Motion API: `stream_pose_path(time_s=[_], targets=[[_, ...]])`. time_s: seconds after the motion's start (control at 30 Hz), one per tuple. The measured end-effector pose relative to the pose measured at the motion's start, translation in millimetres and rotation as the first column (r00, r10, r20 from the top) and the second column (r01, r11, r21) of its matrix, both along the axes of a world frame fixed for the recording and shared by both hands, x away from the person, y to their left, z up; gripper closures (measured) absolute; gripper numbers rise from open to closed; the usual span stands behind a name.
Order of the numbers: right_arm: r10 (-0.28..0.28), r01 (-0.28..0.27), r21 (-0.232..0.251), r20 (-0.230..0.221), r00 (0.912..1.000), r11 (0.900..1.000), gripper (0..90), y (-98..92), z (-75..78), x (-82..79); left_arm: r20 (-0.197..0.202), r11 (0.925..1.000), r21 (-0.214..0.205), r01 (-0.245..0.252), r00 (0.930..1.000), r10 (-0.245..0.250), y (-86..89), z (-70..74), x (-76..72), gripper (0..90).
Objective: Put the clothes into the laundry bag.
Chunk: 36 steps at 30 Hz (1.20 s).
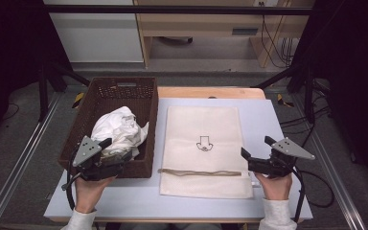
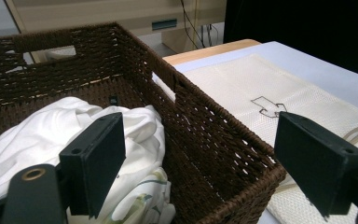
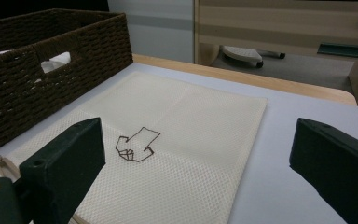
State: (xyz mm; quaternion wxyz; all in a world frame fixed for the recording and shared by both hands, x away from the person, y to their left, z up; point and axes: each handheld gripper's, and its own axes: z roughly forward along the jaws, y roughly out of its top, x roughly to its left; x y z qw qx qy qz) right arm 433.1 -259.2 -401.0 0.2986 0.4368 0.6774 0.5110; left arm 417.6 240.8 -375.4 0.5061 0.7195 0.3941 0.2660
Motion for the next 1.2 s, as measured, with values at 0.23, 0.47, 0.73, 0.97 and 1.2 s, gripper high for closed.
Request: stream_pose_path(time_s=[0.23,0.47,0.73,0.97,1.2], targets=[[0.010,-0.010,-0.014,-0.006,0.9999,0.9999,4.6,9.9,0.9,1.2,0.018,0.9991,-0.016,0.039,0.9991,-0.038,-18.0,-3.8,-3.2,18.4],[0.042,-0.042,-0.011,-0.020,0.9989,0.9990,5.8,21.6,0.5,2.6,0.063,0.9956,-0.029,0.090,0.9942,-0.088,-36.4,-3.2,-14.1,27.9],[0.088,-0.089,-0.032,-0.046,0.9950,0.9955,8.4,40.3,-7.9,5.0,0.039,0.9859,-0.033,0.164,0.9859,-0.163,-64.1,-8.4,-23.6,42.0],[0.133,-0.136,-0.039,-0.081,0.9878,0.9899,10.2,58.1,-19.1,8.7,-0.040,0.9742,0.013,0.225,0.9737,-0.224,-94.0,-31.8,-21.4,47.7],[0.161,-0.169,-0.064,-0.119,0.9798,0.9835,12.3,70.4,-29.8,12.1,-0.116,0.9550,0.093,0.282,0.9557,-0.270,-119.4,-57.3,-20.3,53.5]])
